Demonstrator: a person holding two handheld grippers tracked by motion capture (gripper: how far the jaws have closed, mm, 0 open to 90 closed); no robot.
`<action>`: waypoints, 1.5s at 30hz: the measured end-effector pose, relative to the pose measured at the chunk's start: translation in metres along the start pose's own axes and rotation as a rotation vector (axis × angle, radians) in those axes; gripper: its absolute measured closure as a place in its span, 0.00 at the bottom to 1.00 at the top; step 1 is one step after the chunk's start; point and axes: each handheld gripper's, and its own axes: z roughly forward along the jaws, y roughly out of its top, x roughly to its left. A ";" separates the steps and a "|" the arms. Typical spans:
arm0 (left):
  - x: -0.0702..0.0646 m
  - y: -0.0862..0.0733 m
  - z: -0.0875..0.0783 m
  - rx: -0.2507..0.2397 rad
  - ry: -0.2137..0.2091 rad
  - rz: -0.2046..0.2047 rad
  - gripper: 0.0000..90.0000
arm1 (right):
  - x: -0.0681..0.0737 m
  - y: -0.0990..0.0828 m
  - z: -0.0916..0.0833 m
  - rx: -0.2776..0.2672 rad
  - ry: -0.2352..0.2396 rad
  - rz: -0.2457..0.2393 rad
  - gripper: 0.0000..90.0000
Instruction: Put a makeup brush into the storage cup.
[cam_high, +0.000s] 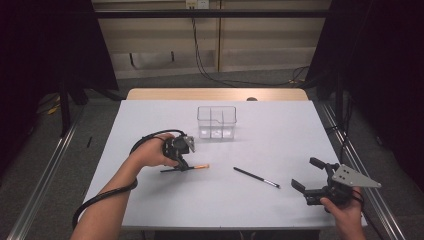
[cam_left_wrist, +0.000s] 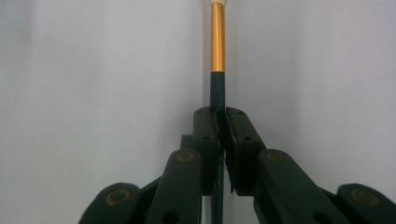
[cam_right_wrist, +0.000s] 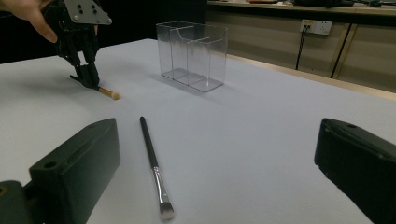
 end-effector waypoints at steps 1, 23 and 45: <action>0.000 0.001 0.000 0.002 -0.007 -0.015 0.92 | 0.000 0.000 0.000 -0.001 -0.001 0.001 0.00; -0.004 0.010 0.002 0.067 0.037 -0.053 0.93 | 0.000 0.000 0.001 0.002 0.001 -0.003 0.00; 0.000 -0.011 -0.023 -0.218 0.044 -0.205 0.93 | 0.000 0.000 0.000 -0.001 -0.002 0.000 0.00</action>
